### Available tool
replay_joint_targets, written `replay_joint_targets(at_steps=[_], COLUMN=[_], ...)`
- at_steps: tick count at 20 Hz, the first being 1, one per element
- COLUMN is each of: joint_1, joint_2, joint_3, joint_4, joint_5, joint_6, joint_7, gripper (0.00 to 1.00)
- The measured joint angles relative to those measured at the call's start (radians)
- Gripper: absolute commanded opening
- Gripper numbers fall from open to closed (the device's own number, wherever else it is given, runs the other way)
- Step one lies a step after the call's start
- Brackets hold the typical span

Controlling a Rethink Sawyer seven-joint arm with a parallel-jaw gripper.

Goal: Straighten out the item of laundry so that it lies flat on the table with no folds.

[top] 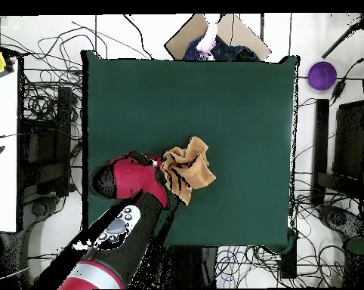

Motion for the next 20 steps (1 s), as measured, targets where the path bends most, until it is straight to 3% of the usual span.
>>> replay_joint_targets(at_steps=[20], joint_1=[-0.056], joint_2=[0.014], joint_3=[0.000], joint_4=[0.005], joint_5=[0.000], joint_6=[-0.028], joint_7=[0.000], gripper=[1.00])
